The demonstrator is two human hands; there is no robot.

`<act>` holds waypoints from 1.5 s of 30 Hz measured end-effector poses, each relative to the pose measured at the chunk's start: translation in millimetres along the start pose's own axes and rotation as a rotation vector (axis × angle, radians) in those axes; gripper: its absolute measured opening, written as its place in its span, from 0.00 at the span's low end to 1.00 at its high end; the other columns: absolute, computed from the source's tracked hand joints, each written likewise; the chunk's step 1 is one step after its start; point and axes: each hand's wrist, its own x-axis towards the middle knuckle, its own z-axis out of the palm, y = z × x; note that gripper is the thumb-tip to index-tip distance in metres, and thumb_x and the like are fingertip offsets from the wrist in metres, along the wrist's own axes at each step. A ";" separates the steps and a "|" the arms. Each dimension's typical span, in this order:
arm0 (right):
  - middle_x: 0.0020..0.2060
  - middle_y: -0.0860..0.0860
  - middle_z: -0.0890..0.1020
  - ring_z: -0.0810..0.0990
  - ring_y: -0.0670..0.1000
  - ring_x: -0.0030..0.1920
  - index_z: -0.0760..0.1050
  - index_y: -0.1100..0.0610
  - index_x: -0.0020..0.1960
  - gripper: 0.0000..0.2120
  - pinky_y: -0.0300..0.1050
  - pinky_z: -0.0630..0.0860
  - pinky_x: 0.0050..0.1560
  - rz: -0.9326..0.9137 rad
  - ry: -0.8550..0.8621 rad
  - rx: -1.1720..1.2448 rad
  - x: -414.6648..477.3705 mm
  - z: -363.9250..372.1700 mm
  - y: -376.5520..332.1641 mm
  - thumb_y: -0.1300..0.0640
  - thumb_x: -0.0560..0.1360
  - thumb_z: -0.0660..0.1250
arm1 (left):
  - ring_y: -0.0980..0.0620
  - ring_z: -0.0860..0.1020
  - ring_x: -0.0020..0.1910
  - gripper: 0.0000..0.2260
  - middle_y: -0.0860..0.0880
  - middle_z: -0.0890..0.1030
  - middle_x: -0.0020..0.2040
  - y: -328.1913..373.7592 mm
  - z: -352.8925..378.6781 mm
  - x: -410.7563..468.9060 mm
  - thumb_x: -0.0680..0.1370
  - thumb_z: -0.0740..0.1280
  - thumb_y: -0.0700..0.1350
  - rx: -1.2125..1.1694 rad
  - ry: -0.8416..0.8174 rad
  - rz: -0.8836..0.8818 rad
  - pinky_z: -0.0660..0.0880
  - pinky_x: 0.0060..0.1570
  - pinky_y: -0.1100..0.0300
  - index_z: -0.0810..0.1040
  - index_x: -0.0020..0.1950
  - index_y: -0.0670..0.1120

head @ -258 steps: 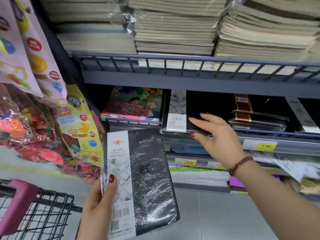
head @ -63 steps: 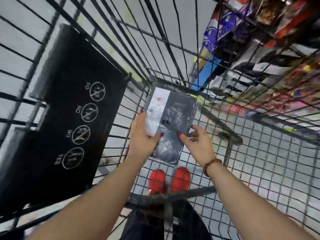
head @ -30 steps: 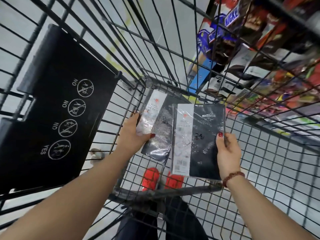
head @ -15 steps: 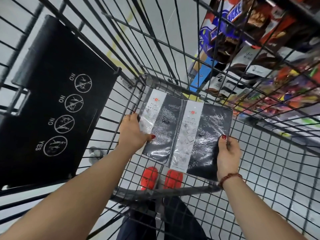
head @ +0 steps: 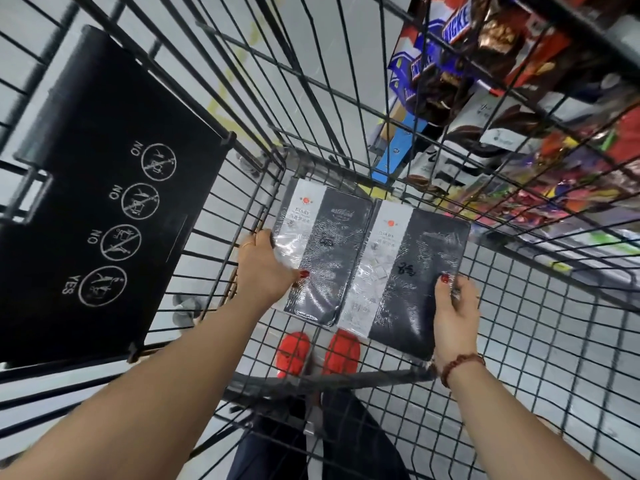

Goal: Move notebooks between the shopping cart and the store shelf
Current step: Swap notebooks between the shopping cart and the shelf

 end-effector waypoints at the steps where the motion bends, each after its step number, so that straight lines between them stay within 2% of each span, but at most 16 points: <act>1: 0.46 0.35 0.74 0.73 0.30 0.46 0.71 0.49 0.59 0.09 0.28 0.67 0.48 0.016 -0.035 0.010 -2.9 -2.6 -0.4 0.54 0.79 0.59 | 0.43 0.68 0.60 0.39 0.42 0.70 0.60 -1.6 0.9 -1.9 0.59 0.81 0.52 -0.040 0.007 -0.012 0.69 0.62 0.49 0.68 0.64 0.42; 3: 0.49 0.26 0.67 0.67 0.20 0.47 0.64 0.40 0.63 0.14 0.19 0.63 0.47 0.051 -0.100 0.009 -10.4 -5.7 -2.7 0.53 0.80 0.57 | 0.43 0.71 0.56 0.35 0.44 0.72 0.54 -5.4 0.8 -7.3 0.58 0.81 0.51 -0.166 0.004 -0.038 0.73 0.57 0.48 0.70 0.60 0.47; 4: 0.50 0.25 0.64 0.65 0.20 0.50 0.60 0.39 0.66 0.17 0.18 0.61 0.49 0.068 -0.127 0.009 -12.8 -7.2 -3.3 0.53 0.81 0.56 | 0.43 0.74 0.53 0.33 0.45 0.74 0.52 -7.0 -0.5 -9.9 0.57 0.80 0.52 -0.245 -0.003 -0.046 0.75 0.53 0.46 0.70 0.56 0.50; 6: 0.57 0.28 0.64 0.63 0.32 0.60 0.58 0.40 0.72 0.21 0.28 0.59 0.59 0.100 -0.148 0.023 -12.7 -9.0 -1.4 0.51 0.81 0.55 | 0.44 0.79 0.48 0.29 0.45 0.78 0.51 -10.4 -4.8 -14.0 0.58 0.79 0.50 -0.405 -0.028 -0.057 0.79 0.44 0.47 0.68 0.54 0.55; 8: 0.61 0.35 0.64 0.63 0.38 0.62 0.58 0.41 0.73 0.21 0.35 0.59 0.62 0.135 -0.132 0.033 -9.9 -9.8 3.0 0.50 0.81 0.55 | 0.42 0.81 0.46 0.26 0.42 0.79 0.53 -11.9 -10.8 -19.6 0.65 0.78 0.43 -0.521 -0.091 -0.059 0.79 0.38 0.51 0.68 0.57 0.53; 13: 0.66 0.42 0.69 0.68 0.45 0.67 0.62 0.42 0.71 0.20 0.43 0.63 0.69 0.076 -0.050 -0.014 -6.6 -3.1 12.5 0.49 0.80 0.56 | 0.46 0.76 0.61 0.38 0.49 0.75 0.66 -27.8 -19.7 -32.2 0.68 0.75 0.55 -0.519 -0.265 -0.024 0.74 0.61 0.47 0.59 0.73 0.60; 17: 0.65 0.44 0.72 0.71 0.46 0.64 0.65 0.48 0.71 0.20 0.39 0.65 0.67 0.040 0.013 -0.001 -11.3 -0.6 4.8 0.52 0.80 0.58 | 0.50 0.77 0.59 0.27 0.52 0.78 0.62 -16.9 -20.1 -40.5 0.76 0.68 0.50 -0.457 -0.077 0.012 0.74 0.60 0.52 0.62 0.72 0.57; 21: 0.70 0.49 0.70 0.68 0.49 0.69 0.66 0.53 0.71 0.21 0.44 0.61 0.72 0.047 0.069 0.020 -26.6 -5.1 -13.7 0.54 0.79 0.60 | 0.49 0.78 0.58 0.25 0.50 0.80 0.61 5.4 -34.9 -59.2 0.77 0.64 0.54 -0.303 0.074 0.080 0.74 0.59 0.52 0.64 0.73 0.55; 25: 0.61 0.52 0.75 0.74 0.52 0.60 0.70 0.57 0.68 0.18 0.41 0.69 0.62 0.041 0.097 0.036 -59.3 -20.4 -37.9 0.55 0.79 0.60 | 0.49 0.79 0.46 0.23 0.52 0.81 0.48 17.9 -66.2 -83.4 0.77 0.64 0.53 -0.227 0.074 0.144 0.77 0.46 0.55 0.66 0.72 0.54; 27: 0.56 0.52 0.74 0.72 0.51 0.57 0.72 0.59 0.63 0.16 0.39 0.69 0.55 0.022 0.089 0.036 -83.4 -32.0 -53.3 0.53 0.79 0.60 | 0.49 0.80 0.46 0.23 0.52 0.81 0.49 17.5 -88.8 -96.8 0.77 0.64 0.54 -0.176 0.060 0.181 0.76 0.44 0.54 0.65 0.72 0.58; 30: 0.62 0.49 0.71 0.70 0.48 0.62 0.66 0.57 0.71 0.20 0.36 0.63 0.60 -0.027 0.090 0.087 -125.7 -51.4 -83.2 0.55 0.80 0.58 | 0.49 0.78 0.41 0.23 0.51 0.81 0.45 17.0 -127.3 -116.7 0.77 0.65 0.53 -0.212 0.038 0.247 0.74 0.41 0.56 0.66 0.71 0.59; 34: 0.66 0.48 0.72 0.70 0.48 0.63 0.66 0.55 0.71 0.20 0.42 0.64 0.67 -0.127 0.124 0.145 -180.5 -83.1 -124.8 0.56 0.80 0.59 | 0.50 0.76 0.34 0.22 0.51 0.81 0.40 29.9 -181.7 -144.2 0.76 0.66 0.53 -0.281 0.034 0.338 0.72 0.34 0.56 0.68 0.70 0.59; 36: 0.66 0.51 0.72 0.71 0.50 0.65 0.65 0.56 0.72 0.20 0.43 0.66 0.65 -0.152 0.154 0.190 -202.3 -101.2 -141.0 0.57 0.80 0.59 | 0.52 0.77 0.37 0.21 0.53 0.81 0.42 38.5 -202.8 -158.6 0.76 0.67 0.50 -0.374 0.033 0.396 0.74 0.38 0.56 0.70 0.69 0.56; 38: 0.69 0.56 0.70 0.71 0.55 0.67 0.64 0.57 0.72 0.21 0.45 0.67 0.65 -0.168 0.198 0.246 -223.0 -119.7 -152.8 0.57 0.80 0.59 | 0.54 0.78 0.47 0.22 0.54 0.81 0.50 49.7 -219.0 -174.2 0.76 0.68 0.48 -0.474 0.023 0.448 0.74 0.47 0.58 0.70 0.70 0.53; 42: 0.67 0.52 0.73 0.73 0.49 0.59 0.66 0.58 0.71 0.21 0.40 0.68 0.56 -0.240 0.301 0.333 -259.1 -159.8 -175.1 0.57 0.79 0.60 | 0.53 0.79 0.56 0.22 0.55 0.80 0.57 80.8 -236.5 -198.5 0.75 0.69 0.46 -0.624 -0.058 0.554 0.75 0.55 0.56 0.72 0.69 0.53; 45: 0.65 0.53 0.73 0.73 0.56 0.64 0.66 0.59 0.71 0.21 0.47 0.69 0.64 -0.250 0.364 0.397 -279.9 -197.3 -184.0 0.57 0.79 0.62 | 0.53 0.80 0.55 0.22 0.54 0.80 0.60 111.1 -241.6 -223.8 0.75 0.69 0.49 -0.660 -0.153 0.635 0.77 0.56 0.51 0.71 0.69 0.56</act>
